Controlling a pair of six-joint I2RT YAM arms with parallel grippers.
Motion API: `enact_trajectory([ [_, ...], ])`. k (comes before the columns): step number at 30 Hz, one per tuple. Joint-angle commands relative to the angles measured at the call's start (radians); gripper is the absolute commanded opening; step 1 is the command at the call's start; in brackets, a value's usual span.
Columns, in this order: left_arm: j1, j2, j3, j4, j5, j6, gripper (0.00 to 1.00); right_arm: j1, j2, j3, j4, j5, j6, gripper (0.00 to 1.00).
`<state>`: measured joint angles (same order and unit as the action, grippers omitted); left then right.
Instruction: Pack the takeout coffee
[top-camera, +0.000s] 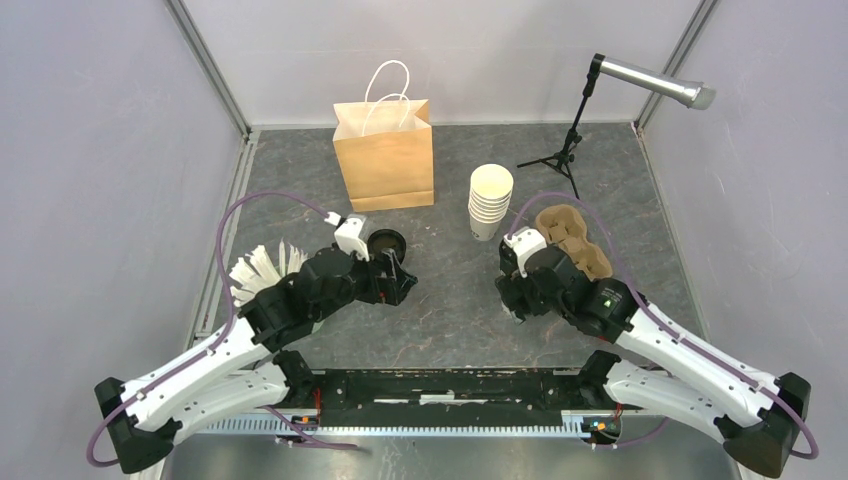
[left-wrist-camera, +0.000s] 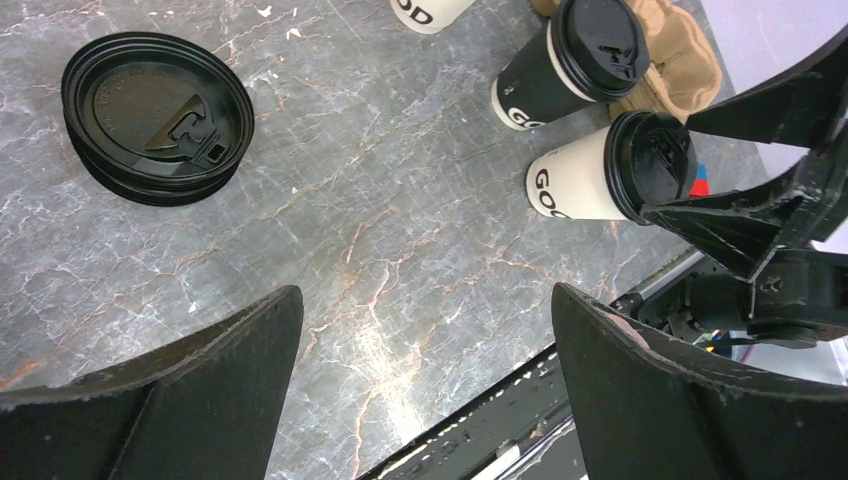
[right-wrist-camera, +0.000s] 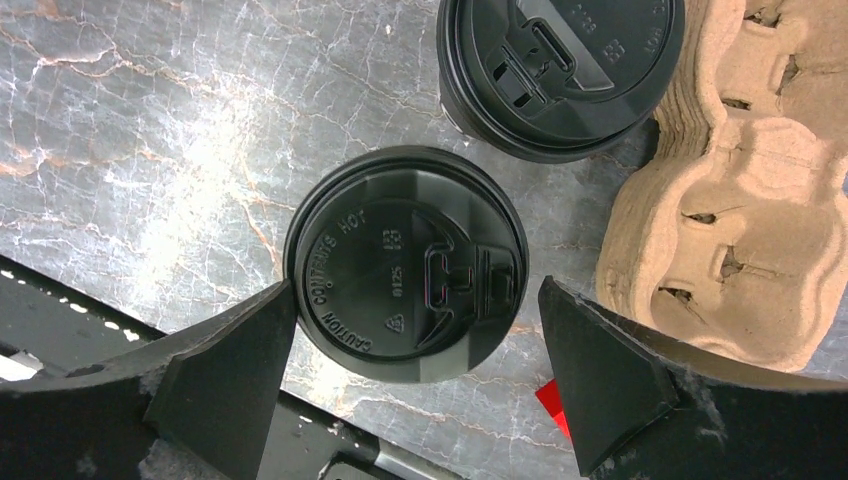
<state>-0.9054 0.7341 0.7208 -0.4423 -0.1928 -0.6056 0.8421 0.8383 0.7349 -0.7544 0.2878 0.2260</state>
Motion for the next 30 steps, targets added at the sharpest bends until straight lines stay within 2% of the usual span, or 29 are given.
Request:
enact_trajectory([
  [1,-0.003,0.028,0.054,-0.004,-0.041,0.067,1.0,-0.003,-0.007,0.047,-0.029,-0.029,-0.043,0.98],
  [8,-0.004,0.071,0.063,0.009,-0.003,0.072,1.0,-0.003,-0.018,0.097,-0.013,-0.025,-0.069,0.98],
  [14,-0.004,0.126,0.064,0.02,-0.037,0.087,0.92,-0.003,-0.016,0.14,-0.018,-0.047,-0.086,0.98],
  [18,-0.003,0.243,0.104,-0.011,-0.091,0.118,0.79,-0.003,-0.058,0.129,0.026,-0.091,-0.087,0.98],
  [24,-0.003,0.473,0.151,0.034,-0.144,0.171,0.43,-0.003,-0.165,0.105,0.171,-0.179,-0.096,0.98],
  [30,0.002,0.668,0.242,0.083,-0.201,0.26,0.38,-0.003,-0.242,0.06,0.296,-0.236,-0.109,0.98],
])
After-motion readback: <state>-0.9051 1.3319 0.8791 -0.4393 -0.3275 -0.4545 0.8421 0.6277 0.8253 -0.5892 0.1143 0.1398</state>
